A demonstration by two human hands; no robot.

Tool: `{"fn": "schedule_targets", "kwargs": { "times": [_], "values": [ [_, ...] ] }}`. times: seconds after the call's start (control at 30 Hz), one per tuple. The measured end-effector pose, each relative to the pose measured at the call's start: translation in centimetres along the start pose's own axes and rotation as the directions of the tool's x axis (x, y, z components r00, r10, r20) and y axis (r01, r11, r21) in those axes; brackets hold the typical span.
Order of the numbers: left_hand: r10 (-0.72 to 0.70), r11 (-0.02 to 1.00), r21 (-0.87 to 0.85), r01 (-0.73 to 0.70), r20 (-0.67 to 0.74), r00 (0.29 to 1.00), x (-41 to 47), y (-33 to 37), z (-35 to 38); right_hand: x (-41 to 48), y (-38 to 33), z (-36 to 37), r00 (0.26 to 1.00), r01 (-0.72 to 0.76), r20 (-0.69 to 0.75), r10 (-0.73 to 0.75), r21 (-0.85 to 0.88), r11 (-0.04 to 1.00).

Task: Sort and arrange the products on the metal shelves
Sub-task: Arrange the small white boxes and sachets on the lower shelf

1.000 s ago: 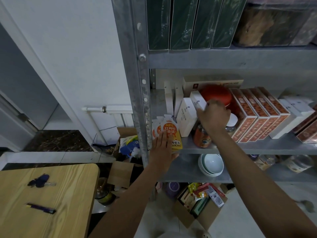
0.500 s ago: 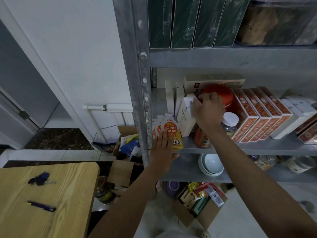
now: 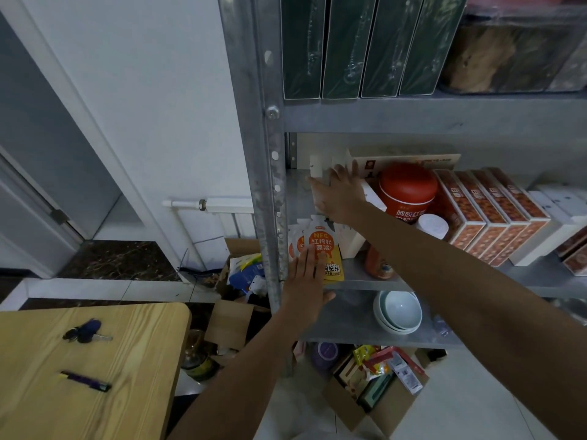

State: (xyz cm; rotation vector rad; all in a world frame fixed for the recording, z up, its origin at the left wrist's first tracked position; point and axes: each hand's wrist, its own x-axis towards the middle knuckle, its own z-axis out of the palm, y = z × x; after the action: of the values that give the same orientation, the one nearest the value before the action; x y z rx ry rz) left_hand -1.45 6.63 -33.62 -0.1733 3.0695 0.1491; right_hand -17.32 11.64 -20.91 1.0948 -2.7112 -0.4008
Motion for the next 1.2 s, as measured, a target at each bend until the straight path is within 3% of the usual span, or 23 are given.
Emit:
{"fn": "schedule_targets", "kwargs": {
  "times": [0.57,0.7,0.8,0.87,0.93,1.03,1.13,1.2],
  "values": [
    [-0.01,1.0,-0.005,0.01,-0.001,1.0,-0.2,0.3,-0.2,1.5,0.2,0.8,0.976,-0.061,-0.201,0.085,0.12,0.991],
    [-0.006,1.0,-0.005,0.006,0.007,1.0,-0.2,0.2,-0.2,1.4,0.2,0.8,0.933,-0.121,-0.312,0.181,0.2,0.972],
    [-0.002,1.0,-0.004,0.002,0.004,1.0,-0.3,0.1,-0.1,1.0,0.5,0.4,0.854,-0.131,-0.425,0.3,0.382,0.915],
    [0.002,1.0,0.001,-0.002,0.001,1.0,-0.3,0.1,0.0,0.6,0.7,0.0,0.798,-0.076,-0.481,0.363,0.517,0.853],
    [0.007,1.0,-0.013,-0.008,-0.006,1.0,-0.2,0.0,0.0,-0.1,0.9,-0.5,0.763,0.016,-0.477,0.436,0.688,0.725],
    [0.017,1.0,-0.023,-0.018,-0.018,1.0,-0.1,0.0,0.3,-1.9,1.6,-1.1,0.741,0.085,-0.371,0.56,0.878,0.471],
    [0.024,0.998,-0.055,-0.025,-0.017,1.0,0.2,-0.2,0.5,-4.4,2.4,-1.5,0.751,0.115,-0.24,0.616,0.965,0.235],
    [0.017,0.986,-0.167,-0.018,-0.007,1.0,0.5,-0.3,0.2,-6.4,2.6,-1.9,0.772,0.137,-0.136,0.621,0.989,0.048]
  ]
}}
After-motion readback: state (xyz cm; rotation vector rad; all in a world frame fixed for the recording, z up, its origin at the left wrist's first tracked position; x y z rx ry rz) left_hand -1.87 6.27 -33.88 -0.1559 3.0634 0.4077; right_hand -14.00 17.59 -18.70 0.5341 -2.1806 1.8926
